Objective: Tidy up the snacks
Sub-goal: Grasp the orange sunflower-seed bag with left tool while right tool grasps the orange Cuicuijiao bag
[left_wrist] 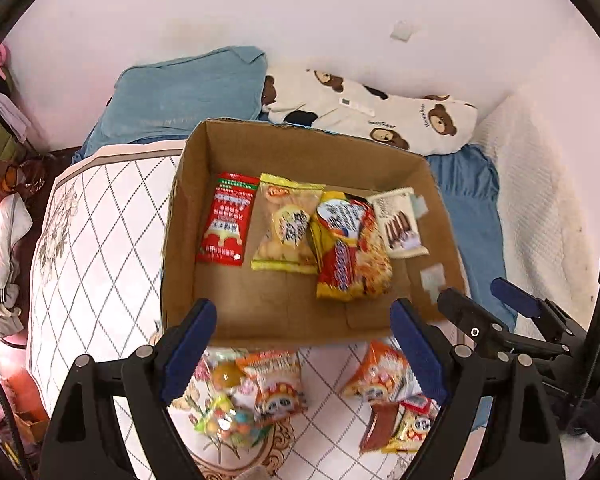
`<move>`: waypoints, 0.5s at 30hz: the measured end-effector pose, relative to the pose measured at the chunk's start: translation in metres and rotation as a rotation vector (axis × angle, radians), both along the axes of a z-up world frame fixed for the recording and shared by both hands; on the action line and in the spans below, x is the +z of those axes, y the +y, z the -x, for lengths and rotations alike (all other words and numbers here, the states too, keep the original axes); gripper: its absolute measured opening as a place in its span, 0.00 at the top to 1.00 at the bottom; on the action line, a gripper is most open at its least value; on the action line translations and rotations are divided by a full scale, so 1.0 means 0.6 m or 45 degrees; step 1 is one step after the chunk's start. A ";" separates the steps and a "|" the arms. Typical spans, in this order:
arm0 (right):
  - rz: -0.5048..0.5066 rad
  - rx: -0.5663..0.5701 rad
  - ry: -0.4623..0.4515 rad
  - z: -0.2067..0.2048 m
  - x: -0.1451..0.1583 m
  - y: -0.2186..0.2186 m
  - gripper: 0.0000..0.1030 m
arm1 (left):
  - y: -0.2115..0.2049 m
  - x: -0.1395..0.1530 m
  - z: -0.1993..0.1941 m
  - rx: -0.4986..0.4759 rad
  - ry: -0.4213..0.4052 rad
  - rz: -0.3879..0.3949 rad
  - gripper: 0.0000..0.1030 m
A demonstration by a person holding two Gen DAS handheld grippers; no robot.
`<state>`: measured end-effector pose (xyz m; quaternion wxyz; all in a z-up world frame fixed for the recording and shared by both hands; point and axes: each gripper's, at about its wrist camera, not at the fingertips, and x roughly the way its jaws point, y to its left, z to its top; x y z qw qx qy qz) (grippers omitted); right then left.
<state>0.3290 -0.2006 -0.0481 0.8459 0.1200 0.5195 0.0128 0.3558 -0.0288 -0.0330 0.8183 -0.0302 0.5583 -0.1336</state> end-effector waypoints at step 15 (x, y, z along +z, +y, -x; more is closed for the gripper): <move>-0.201 -0.164 0.087 0.183 -0.122 -0.033 0.13 | 0.000 -0.177 0.141 0.034 0.245 -0.007 0.14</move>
